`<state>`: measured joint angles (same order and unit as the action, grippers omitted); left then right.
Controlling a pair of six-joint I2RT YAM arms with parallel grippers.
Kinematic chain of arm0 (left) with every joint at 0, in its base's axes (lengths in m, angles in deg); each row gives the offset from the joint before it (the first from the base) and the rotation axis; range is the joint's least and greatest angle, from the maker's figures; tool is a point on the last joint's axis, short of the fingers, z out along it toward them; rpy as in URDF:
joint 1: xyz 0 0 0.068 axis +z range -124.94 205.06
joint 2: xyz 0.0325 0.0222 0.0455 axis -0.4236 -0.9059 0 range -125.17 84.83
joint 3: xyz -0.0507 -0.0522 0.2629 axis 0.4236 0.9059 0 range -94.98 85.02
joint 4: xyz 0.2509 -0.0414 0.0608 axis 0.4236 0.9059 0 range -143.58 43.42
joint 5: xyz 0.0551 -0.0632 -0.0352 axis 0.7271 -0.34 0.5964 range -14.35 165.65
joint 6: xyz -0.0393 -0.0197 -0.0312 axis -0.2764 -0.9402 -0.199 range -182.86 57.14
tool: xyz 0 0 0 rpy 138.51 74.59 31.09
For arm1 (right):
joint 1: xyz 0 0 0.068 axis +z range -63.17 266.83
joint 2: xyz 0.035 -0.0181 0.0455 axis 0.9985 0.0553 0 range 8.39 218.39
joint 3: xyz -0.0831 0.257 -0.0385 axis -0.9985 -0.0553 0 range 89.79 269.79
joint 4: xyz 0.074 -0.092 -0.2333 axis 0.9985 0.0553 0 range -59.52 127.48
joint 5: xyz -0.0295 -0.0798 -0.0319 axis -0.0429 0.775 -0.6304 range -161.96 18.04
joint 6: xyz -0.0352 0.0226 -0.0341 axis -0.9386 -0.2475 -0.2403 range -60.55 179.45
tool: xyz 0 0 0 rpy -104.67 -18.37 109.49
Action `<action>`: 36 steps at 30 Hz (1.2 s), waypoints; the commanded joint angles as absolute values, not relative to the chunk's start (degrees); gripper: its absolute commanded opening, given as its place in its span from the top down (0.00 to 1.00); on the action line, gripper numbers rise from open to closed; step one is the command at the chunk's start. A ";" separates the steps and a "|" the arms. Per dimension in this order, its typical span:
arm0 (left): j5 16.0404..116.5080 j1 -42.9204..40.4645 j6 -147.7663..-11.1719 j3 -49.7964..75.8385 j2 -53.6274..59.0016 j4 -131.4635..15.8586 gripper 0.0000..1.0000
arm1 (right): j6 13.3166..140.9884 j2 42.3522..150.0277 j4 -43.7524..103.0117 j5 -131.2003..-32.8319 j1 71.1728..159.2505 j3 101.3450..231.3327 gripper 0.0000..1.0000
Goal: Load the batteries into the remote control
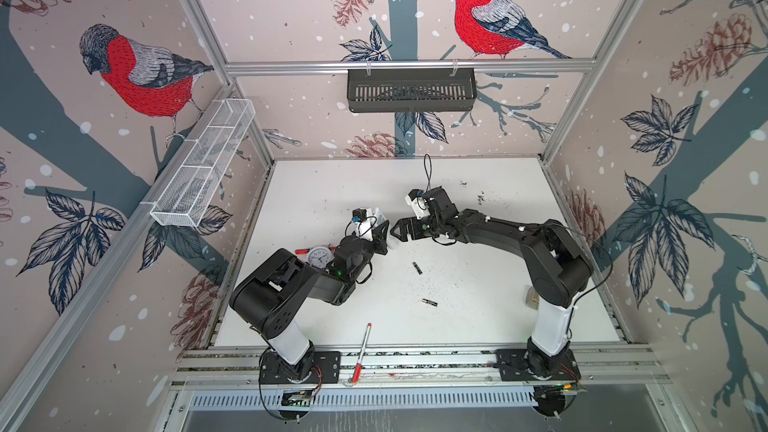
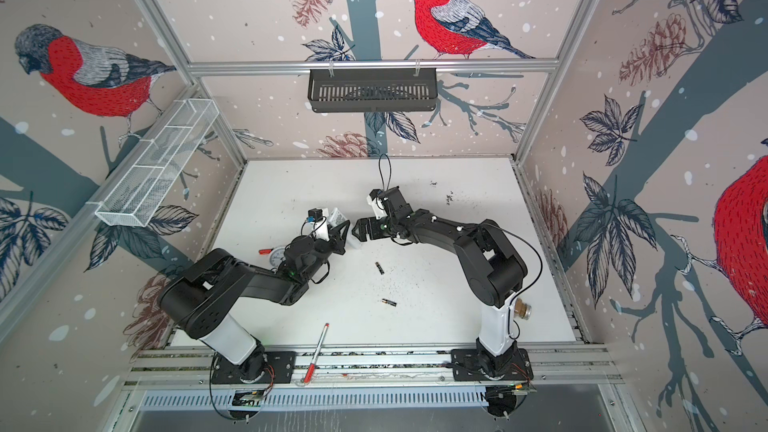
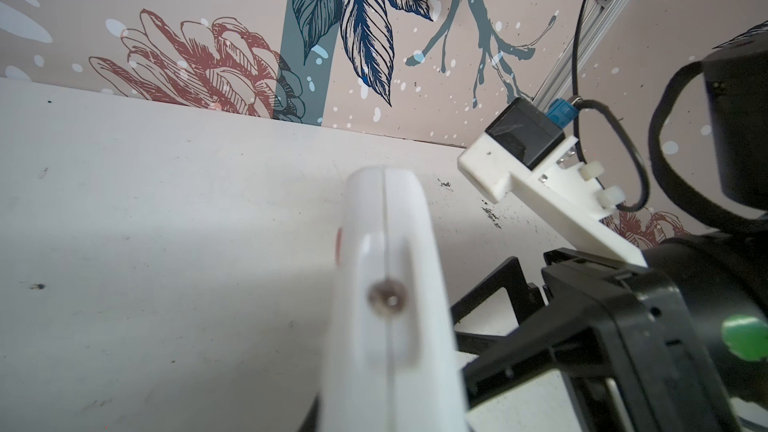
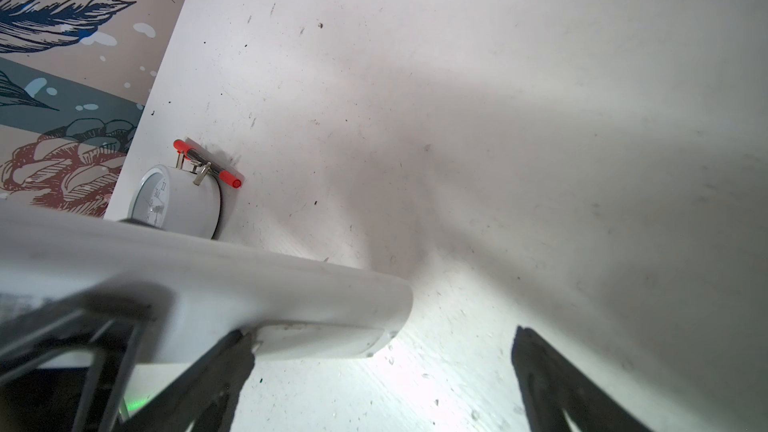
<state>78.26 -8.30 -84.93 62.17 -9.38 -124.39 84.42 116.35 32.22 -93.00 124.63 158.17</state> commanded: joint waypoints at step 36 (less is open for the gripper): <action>78.36 -9.61 -86.25 59.03 -8.47 -125.33 1.00 | 89.49 111.24 18.78 -101.15 120.69 149.80 0.00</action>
<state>79.74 -9.77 -83.94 58.59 -9.36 -121.20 86.70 111.81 25.88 -96.06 121.11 150.87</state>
